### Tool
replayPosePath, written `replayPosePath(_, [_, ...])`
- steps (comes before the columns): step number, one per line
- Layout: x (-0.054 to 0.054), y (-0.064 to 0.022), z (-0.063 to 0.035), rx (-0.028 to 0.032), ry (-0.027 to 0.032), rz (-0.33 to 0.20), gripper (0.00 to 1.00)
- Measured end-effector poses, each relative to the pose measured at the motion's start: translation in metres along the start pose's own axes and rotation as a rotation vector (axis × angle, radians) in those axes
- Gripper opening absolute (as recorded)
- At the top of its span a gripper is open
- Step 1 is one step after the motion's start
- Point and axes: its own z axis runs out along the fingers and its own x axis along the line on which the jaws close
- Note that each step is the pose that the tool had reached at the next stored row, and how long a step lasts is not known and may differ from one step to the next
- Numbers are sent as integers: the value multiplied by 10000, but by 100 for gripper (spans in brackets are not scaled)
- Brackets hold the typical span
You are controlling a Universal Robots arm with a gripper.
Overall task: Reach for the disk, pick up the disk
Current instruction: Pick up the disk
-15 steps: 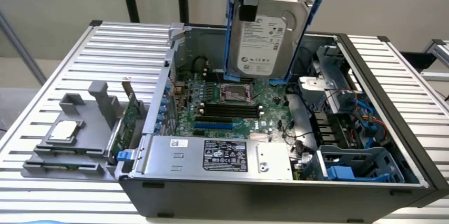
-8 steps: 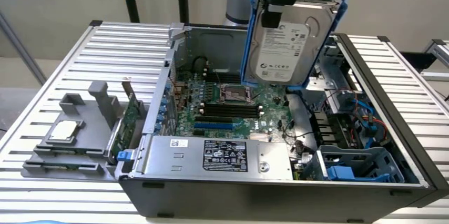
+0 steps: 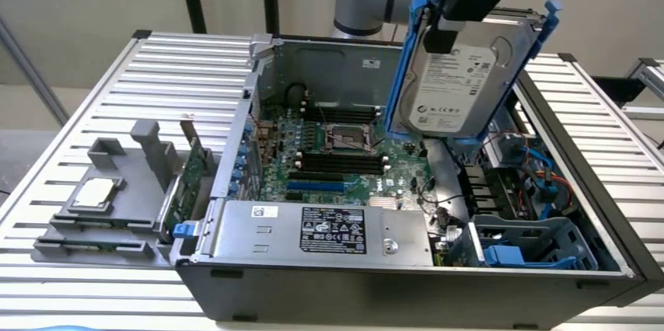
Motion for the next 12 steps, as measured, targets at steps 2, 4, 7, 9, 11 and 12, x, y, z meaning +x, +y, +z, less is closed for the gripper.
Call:
replayPosePath(2, [40,-73,-2,0,1,1,33])
replayPosePath(4, [80,-147,-4,0,0,0,33])
replayPosePath(7, [143,-258,-8,-1,1,1,33])
replayPosePath(9, [185,-331,-9,0,-1,0,33])
replayPosePath(11, [226,-404,-12,0,0,1,33])
replayPosePath(12, [246,-440,-13,0,1,0,33])
